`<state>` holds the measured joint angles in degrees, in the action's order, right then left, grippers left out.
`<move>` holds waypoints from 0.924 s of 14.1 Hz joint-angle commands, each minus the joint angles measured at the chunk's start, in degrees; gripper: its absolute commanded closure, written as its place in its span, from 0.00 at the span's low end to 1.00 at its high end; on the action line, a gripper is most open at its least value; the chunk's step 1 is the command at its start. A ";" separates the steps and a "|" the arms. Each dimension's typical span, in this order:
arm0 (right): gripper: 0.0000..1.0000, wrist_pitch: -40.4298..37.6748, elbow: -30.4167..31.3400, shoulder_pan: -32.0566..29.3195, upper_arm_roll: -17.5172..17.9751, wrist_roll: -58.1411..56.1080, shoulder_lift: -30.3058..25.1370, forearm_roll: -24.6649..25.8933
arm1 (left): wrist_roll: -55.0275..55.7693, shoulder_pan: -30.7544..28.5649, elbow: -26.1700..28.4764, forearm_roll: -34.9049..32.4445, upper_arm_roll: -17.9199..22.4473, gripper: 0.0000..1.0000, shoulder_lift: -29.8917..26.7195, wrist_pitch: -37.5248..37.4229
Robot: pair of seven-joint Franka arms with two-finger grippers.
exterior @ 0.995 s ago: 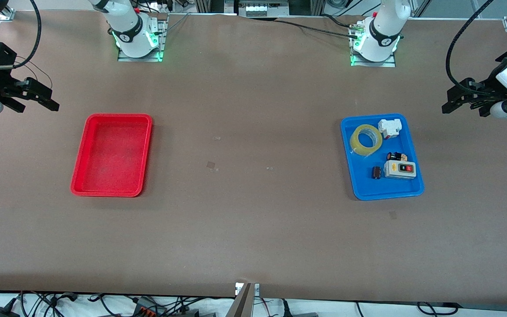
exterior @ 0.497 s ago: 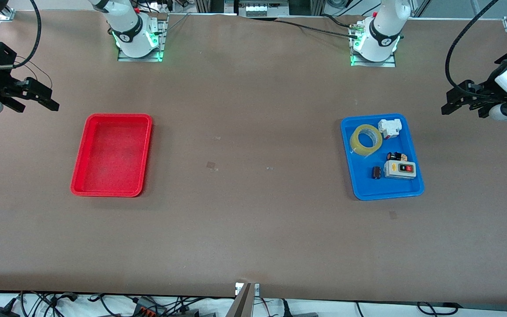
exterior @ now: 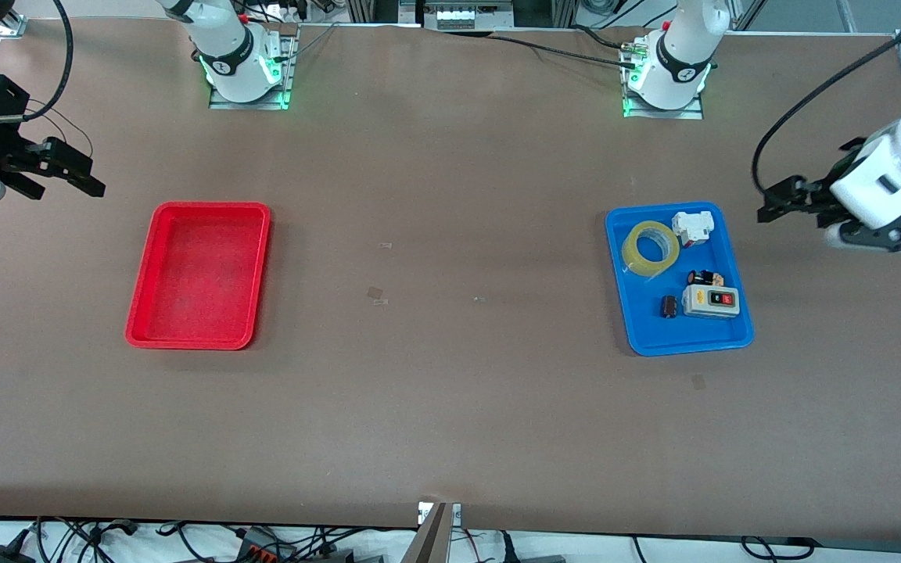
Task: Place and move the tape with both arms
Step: 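Reach the left gripper down to the yellow tape roll in the blue tray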
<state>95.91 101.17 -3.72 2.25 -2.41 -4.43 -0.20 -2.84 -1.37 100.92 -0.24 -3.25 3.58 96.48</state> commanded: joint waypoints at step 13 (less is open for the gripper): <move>0.00 -1.16 -0.71 -1.02 0.74 -0.40 -0.93 -0.24 | 3.36 3.31 14.75 -0.46 -0.88 0.00 18.47 16.64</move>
<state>95.79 100.88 -3.74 2.25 -2.41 -4.60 -0.20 -0.88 1.58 115.91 -0.24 -3.78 20.49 112.72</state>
